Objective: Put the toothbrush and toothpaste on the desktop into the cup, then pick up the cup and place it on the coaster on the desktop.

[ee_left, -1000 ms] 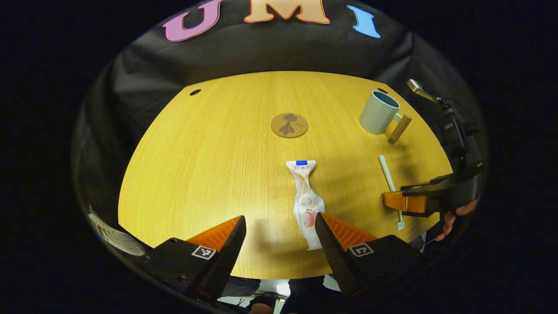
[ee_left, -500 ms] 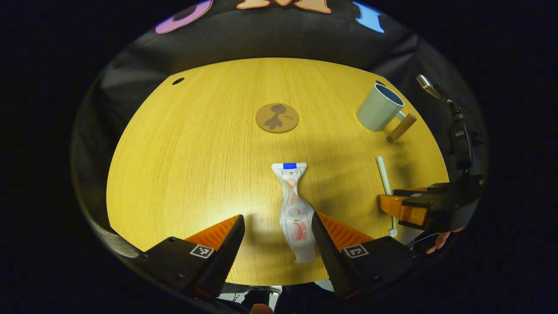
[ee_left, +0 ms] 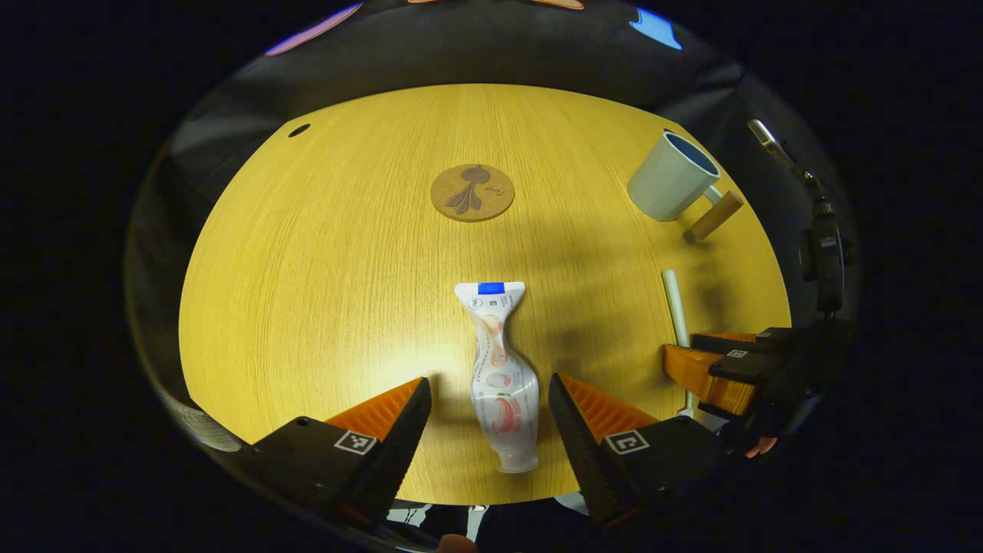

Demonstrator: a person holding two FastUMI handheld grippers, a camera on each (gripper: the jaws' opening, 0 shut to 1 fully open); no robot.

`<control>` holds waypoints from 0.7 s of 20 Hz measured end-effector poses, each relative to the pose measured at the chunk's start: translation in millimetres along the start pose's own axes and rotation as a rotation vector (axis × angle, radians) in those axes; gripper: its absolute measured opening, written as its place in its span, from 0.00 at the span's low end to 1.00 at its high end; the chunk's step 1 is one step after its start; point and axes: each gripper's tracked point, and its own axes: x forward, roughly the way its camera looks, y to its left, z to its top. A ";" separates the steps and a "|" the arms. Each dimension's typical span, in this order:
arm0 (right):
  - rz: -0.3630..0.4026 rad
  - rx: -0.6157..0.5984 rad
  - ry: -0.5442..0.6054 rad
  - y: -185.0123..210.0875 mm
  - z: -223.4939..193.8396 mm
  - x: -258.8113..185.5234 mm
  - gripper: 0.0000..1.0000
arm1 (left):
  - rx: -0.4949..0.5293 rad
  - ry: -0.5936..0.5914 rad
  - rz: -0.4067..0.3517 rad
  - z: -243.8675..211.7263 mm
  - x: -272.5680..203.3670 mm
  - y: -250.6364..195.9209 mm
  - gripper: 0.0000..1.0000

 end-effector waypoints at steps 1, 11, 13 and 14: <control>0.001 -0.001 0.003 0.1 -0.3 0.3 0.49 | -0.002 0.004 0.005 1.1 1.5 0.0 0.92; -0.005 0.001 0.023 -2.3 2.7 2.9 0.20 | 0.004 0.080 0.052 -10.5 21.2 -5.3 0.71; 0.008 -0.004 0.024 0.0 2.6 3.7 0.19 | 0.015 0.075 0.057 -11.1 23.4 -9.0 0.60; -0.008 -0.009 0.024 -3.3 3.9 -2.7 0.20 | 0.015 0.075 0.058 -11.4 23.4 -6.8 0.59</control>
